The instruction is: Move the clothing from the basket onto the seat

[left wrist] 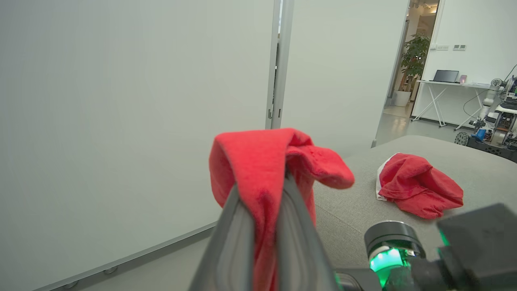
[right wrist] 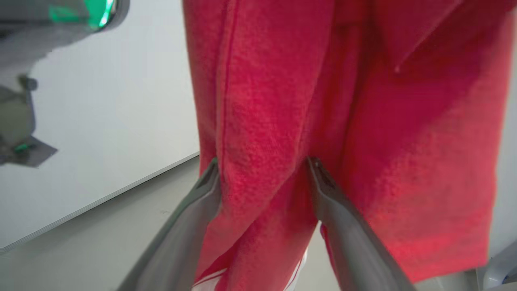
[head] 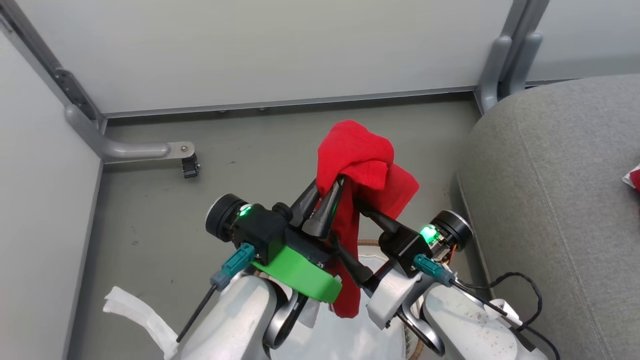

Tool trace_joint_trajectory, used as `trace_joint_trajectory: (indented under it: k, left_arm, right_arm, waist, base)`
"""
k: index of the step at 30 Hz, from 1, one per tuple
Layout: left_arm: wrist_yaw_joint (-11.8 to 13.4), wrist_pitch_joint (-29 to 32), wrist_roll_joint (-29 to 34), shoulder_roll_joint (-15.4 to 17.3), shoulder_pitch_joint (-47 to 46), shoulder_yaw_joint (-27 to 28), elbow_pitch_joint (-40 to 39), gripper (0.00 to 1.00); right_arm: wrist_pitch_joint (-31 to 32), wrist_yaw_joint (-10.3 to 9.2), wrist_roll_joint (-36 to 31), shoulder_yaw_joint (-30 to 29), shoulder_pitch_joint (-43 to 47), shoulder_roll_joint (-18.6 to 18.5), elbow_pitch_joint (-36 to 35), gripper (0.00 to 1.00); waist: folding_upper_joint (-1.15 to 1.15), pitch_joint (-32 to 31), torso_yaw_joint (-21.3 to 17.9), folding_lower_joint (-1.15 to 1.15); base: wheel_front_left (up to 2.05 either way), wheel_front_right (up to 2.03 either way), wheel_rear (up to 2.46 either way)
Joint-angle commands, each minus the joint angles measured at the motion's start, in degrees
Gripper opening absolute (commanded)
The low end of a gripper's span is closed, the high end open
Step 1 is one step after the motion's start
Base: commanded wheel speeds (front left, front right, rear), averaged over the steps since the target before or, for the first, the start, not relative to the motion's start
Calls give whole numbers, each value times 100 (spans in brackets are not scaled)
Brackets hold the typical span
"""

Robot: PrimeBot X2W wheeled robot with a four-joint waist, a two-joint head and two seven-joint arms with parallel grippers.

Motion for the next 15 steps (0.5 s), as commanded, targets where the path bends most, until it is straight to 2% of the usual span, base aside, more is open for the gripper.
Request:
trace_joint_trajectory:
  k: [1,3,4,5,6,15]
  left_arm:
    - [11,-4,-40,20,-101,-65,-14,0]
    - [25,-4,-95,20,-118,-181,-20,0]
    - [43,-4,-113,19,-114,-218,-11,0]
    - [57,-4,-135,19,-111,-244,-9,0]
    - [74,-4,-147,19,-108,-264,-7,0]
    - [147,-4,-134,19,19,-174,43,0]
  right_arm:
    - [-12,-8,-36,-10,-71,5,100,100]
    - [-12,-8,107,44,-115,13,192,100]
    - [-12,-8,185,94,-125,4,271,68]
    - [-11,-8,239,132,-142,-2,336,24]
    - [-12,-8,367,157,-155,0,359,0]
    - [-12,-8,663,128,-110,0,507,0]
  waist:
    - [0,-23,247,0]
    - [0,-37,367,0]
    - [0,-46,411,0]
    - [0,-48,441,0]
    - [0,-54,467,0]
    - [0,-79,320,0]
  base:
    - [0,0,0]
    - [0,0,0]
    - [0,0,0]
    - [0,0,0]
    - [0,0,0]
    - [0,0,0]
